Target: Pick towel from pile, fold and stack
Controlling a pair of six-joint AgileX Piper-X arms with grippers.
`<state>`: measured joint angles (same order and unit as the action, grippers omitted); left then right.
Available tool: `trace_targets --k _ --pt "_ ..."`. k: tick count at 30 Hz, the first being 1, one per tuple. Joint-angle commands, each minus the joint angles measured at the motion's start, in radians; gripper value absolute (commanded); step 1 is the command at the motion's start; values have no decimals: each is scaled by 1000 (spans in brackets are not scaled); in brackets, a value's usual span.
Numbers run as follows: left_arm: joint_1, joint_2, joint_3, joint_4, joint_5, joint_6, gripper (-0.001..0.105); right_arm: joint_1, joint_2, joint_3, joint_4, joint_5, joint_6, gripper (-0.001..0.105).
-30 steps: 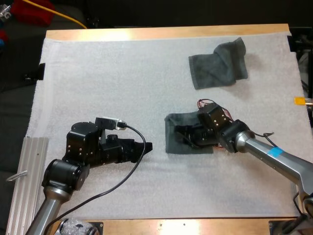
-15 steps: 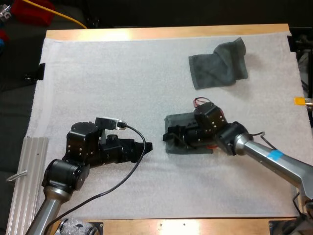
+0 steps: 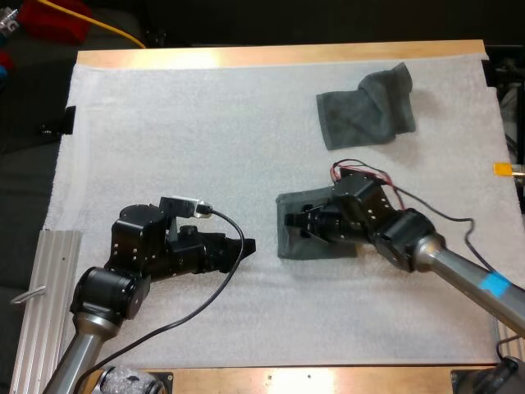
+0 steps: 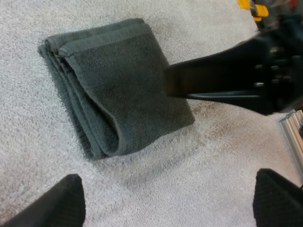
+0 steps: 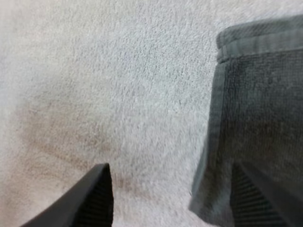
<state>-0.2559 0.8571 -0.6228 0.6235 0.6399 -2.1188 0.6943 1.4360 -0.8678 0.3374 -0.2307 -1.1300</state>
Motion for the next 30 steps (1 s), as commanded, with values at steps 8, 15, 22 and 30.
trace_targets --k 8,15,22,30 --pt "-5 -7 -6 -9 8 8 71 -2 -260 -4 276 73 -168 54" --pt "-5 -5 -6 -59 -3 8 71 -2 -416 -4 347 73 -214 54" --pt "-5 18 -6 -69 -44 8 71 -2 -537 -4 348 71 -213 54" --pt "-5 193 -6 -130 6 8 71 -2 -583 -4 348 71 -216 54"
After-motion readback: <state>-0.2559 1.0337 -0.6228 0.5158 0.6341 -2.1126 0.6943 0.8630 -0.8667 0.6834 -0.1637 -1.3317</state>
